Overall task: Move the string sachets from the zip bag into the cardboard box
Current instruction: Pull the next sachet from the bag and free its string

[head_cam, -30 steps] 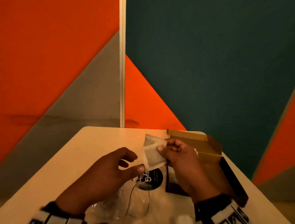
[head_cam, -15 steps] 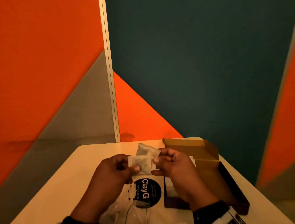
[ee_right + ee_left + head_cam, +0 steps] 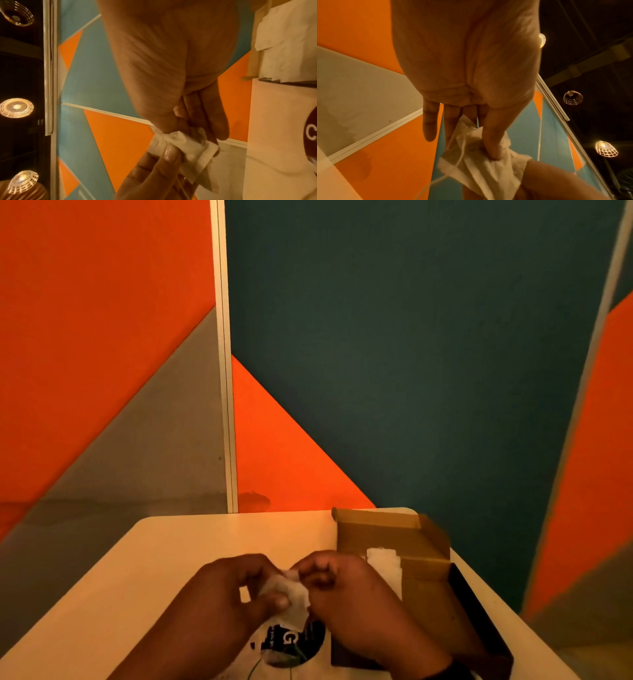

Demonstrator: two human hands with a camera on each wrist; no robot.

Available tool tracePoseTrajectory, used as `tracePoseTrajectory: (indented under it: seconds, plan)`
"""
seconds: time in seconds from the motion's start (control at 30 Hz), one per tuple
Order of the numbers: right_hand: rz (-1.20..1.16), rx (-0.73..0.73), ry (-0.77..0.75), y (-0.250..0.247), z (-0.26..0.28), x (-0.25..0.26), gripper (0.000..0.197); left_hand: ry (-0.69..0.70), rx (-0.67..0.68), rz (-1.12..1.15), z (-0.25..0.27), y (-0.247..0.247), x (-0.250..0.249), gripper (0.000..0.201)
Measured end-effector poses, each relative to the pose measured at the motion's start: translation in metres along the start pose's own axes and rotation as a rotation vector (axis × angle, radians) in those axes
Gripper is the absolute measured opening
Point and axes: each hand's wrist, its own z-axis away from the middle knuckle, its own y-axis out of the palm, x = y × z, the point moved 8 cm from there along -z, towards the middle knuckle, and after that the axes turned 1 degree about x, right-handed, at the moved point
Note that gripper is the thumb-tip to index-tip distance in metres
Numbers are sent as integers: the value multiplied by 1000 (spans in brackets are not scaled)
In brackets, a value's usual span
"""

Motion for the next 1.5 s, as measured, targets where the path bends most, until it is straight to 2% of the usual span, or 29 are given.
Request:
tracePoseTrajectory:
  seconds: [0.13,0.33,0.43,0.63,0.73,0.8,0.87,0.97,1.07,1.27,1.4,1.5]
  plan:
    - [62,22,-6,5,1,5,32,-24,-16,-69,-5,0,7,20]
    - [281,46,-47,0,4,6,20,-63,22,-65,-4,-2,15,28]
    - [370,50,-19,-7,1,-2,19,-69,11,-35,-3,-10,18,18]
    - [499,1,59,-35,-6,-27,14,-90,-116,-36,1,-41,27,14]
    - [511,-88,92,-48,-7,-38,13,-94,-146,18,3,-44,30,14]
    - [450,-139,55,-47,-8,-35,17,-81,-127,33,2,-39,27,14]
    - [314,-132,-30,-36,-5,-22,20,-65,-86,31,2,-30,23,14]
    - [137,22,-116,-3,1,2,26,-28,-67,10,0,-18,16,12]
    - [153,73,-120,17,2,6,24,-22,-20,-8,-1,-7,14,14]
    - [104,9,-74,-6,0,-5,7,-38,0,33,-2,-8,18,13]
    - [37,-34,-85,-20,-1,-5,11,-44,1,96,-2,-11,25,13]
    - [-17,-85,-105,-27,-1,-3,17,-32,23,315,-1,-12,26,11]
